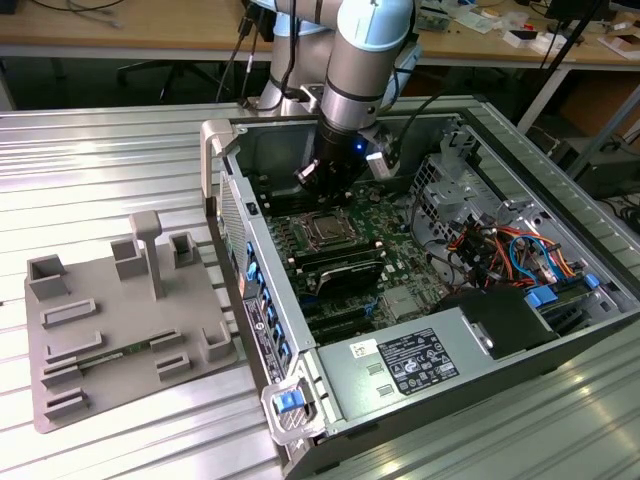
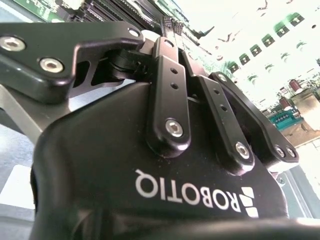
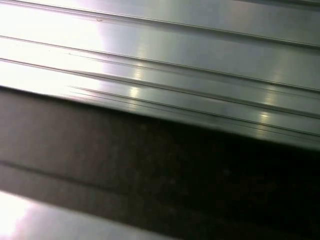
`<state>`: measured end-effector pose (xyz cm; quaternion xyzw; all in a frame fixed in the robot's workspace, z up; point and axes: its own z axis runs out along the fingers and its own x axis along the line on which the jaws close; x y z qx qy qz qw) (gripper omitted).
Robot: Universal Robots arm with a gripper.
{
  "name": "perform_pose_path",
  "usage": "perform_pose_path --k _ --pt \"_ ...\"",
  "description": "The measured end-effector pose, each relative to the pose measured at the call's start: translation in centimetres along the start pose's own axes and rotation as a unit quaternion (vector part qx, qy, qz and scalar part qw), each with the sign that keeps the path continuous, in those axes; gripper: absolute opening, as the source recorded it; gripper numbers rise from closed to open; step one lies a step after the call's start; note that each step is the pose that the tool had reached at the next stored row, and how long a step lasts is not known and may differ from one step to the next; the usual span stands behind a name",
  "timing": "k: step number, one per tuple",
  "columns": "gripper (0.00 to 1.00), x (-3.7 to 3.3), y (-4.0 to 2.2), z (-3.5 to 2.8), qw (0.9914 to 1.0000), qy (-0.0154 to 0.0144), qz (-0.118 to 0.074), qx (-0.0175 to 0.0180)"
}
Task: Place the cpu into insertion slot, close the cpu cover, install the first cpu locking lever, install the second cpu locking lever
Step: 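Install the first cpu locking lever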
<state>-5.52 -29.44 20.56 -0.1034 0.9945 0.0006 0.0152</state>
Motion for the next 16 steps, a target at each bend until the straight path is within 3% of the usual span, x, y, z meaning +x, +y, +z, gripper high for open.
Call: perform_pose_path --k 10,16 --pt "0.11 -0.80 -0.19 0.09 1.00000 0.0004 0.000 -0.0001" --pt "0.11 -0.81 -0.68 0.20 1.00000 0.0006 0.000 0.0000"
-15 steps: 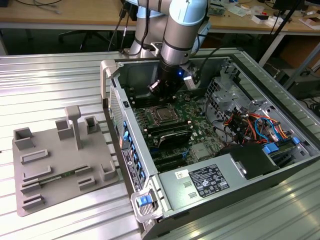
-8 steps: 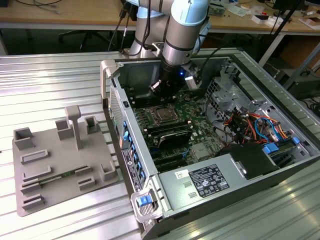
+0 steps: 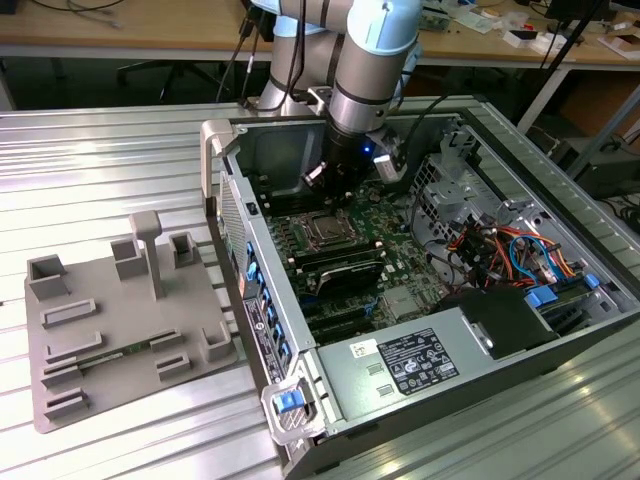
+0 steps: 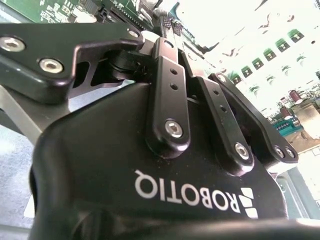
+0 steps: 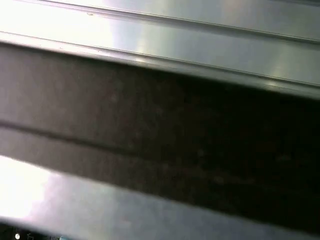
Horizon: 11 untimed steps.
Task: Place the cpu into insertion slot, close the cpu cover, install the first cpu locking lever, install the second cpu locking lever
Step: 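Install the first cpu locking lever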
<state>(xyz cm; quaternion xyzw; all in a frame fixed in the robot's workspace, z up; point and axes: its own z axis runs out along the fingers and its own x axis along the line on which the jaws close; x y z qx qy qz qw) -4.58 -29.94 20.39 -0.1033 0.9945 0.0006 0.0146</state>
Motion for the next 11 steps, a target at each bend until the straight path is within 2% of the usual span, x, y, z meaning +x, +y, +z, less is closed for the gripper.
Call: perform_pose_path --k 7,9,10,11 --pt "0.11 -0.40 -0.10 0.25 1.00000 0.0008 0.000 -0.0003" --pt "0.11 -0.40 -0.10 0.37 1.00000 0.0005 0.000 -0.0015" --pt "0.11 -0.43 0.00 0.28 0.99950 -0.0060 0.001 -0.0311" --pt "0.11 -0.46 -0.01 -0.56 0.99931 -0.0071 0.001 -0.0363"
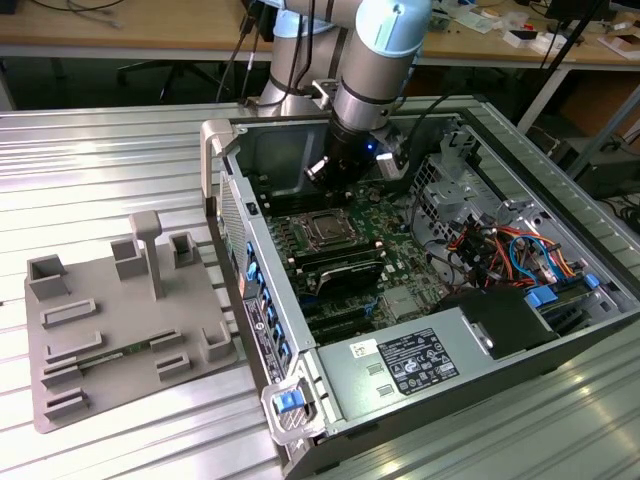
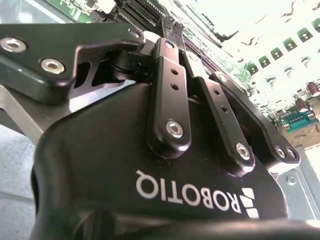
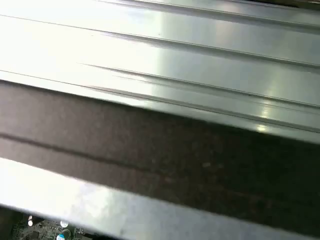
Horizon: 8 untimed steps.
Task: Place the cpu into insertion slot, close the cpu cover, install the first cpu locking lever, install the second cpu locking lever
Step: 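Install the first cpu locking lever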
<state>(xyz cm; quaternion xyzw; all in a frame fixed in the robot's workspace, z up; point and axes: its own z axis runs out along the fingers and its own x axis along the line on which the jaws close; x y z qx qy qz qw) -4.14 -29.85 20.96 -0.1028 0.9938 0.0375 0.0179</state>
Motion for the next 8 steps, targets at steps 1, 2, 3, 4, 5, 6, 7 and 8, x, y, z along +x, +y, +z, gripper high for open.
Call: perform_pose_path --k 1,2,3,4,5,6,7,8 --pt "0.11 0.03 -0.13 -0.03 1.00000 0.0002 0.000 0.0001" --pt "0.11 0.06 -0.27 -0.04 1.00000 0.0001 0.000 0.0001" --pt "0.11 0.11 -0.51 -0.06 1.00000 0.0001 0.000 0.0001" --pt "0.11 0.17 -0.78 -0.09 1.00000 0.0002 0.000 0.0002" --pt "0.11 0.22 -1.01 -0.10 1.00000 0.0001 0.000 0.0002" --pt "0.11 0.26 -1.20 -0.12 1.00000 0.0002 0.000 0.0005" --pt "0.11 0.28 -1.34 -0.13 1.00000 0.0003 0.000 0.0009" --pt "0.11 0.30 -1.42 -0.14 1.00000 0.0004 0.000 0.0017"
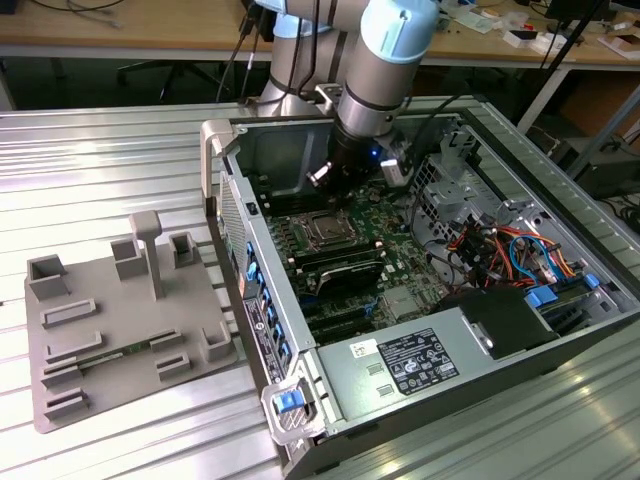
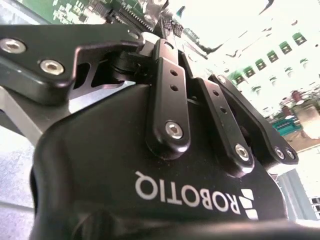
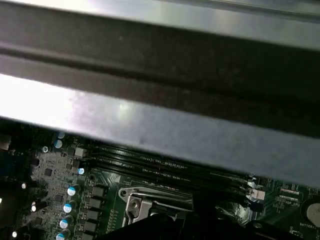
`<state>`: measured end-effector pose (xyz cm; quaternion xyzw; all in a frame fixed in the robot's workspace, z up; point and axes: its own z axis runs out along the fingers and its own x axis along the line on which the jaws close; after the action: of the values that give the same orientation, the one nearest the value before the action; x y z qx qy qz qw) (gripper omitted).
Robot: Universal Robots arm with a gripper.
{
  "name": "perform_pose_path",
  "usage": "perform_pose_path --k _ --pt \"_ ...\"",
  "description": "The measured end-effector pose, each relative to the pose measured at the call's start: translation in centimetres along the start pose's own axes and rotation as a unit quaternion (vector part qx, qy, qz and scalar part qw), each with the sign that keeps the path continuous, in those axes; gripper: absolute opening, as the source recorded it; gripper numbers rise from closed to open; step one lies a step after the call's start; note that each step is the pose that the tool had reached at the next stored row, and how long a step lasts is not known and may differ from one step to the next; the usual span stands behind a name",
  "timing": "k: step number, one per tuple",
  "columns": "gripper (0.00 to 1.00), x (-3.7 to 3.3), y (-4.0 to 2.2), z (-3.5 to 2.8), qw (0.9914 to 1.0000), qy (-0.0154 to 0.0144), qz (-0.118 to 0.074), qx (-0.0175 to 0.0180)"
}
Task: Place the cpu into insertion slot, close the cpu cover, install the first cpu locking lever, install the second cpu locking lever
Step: 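Install the first cpu locking lever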
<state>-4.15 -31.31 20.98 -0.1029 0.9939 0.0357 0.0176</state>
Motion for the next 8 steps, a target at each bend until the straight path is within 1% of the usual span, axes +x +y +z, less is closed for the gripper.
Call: perform_pose_path --k 3,6,8 --pt "0.11 0.03 -0.15 -0.04 0.99999 0.0010 0.000 0.0046" --pt "0.11 0.09 -0.42 -0.19 0.99999 0.0011 0.000 0.0053" --pt "0.11 0.12 -0.62 -0.49 0.99999 0.0012 0.000 0.0053"
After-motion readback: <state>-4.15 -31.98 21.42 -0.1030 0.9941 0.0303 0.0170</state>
